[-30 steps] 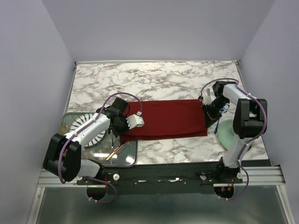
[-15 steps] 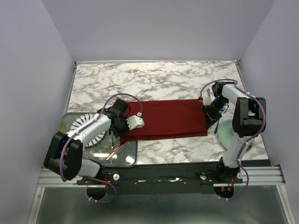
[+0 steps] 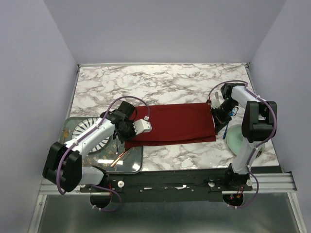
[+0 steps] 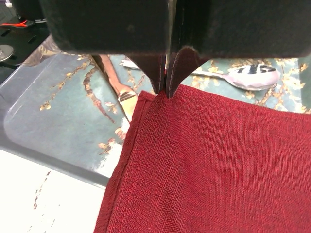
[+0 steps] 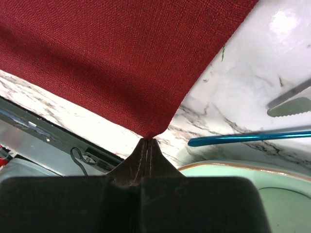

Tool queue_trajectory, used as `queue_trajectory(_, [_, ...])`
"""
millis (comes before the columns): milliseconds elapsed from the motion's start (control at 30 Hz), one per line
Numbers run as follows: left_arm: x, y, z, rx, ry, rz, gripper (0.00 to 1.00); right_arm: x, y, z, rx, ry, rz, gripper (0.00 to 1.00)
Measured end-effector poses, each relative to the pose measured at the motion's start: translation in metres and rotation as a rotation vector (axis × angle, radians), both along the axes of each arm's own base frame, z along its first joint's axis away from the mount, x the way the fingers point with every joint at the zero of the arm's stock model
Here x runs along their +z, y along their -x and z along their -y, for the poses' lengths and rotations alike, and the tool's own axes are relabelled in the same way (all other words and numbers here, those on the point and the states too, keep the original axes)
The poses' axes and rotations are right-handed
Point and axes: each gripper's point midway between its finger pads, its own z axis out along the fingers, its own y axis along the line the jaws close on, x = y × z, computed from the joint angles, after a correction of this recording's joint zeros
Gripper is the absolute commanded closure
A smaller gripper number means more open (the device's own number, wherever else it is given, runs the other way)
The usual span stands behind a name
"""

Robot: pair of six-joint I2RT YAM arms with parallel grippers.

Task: Fold the napkin into a case and place the utensils inside
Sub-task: Smooth out the rectangle-folded napkin at the center of the board.

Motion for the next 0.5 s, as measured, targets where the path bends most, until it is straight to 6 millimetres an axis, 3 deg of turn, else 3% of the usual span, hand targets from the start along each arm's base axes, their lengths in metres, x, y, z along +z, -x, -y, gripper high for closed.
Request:
queue_trajectory(33, [0.0,0.001,0.001,-0.004,0.0,-0.003,1.0,-0.001,-0.001,0.0,0.0,0.001,-0.002,0.99])
queue_trajectory(100, [-0.003,0.004,0.003,-0.011,-0.002,-0.008,0.94,-0.004,0.0,0.0,0.0,0.002,-0.015,0.89])
queue_trajectory(233, [-0.016,0.014,-0.002,-0.018,-0.024,-0.046,0.59,-0.007,0.001,0.001,0.004,0.002,-0.029,0.56])
queue_trajectory(333, [-0.019,0.019,-0.005,-0.017,-0.034,-0.066,0.53,-0.006,0.003,0.001,0.008,0.001,-0.036,0.43])
queue_trajectory(500, [-0.008,0.019,-0.002,-0.004,-0.013,-0.061,0.52,0.016,-0.018,0.001,0.016,-0.003,0.02,0.4])
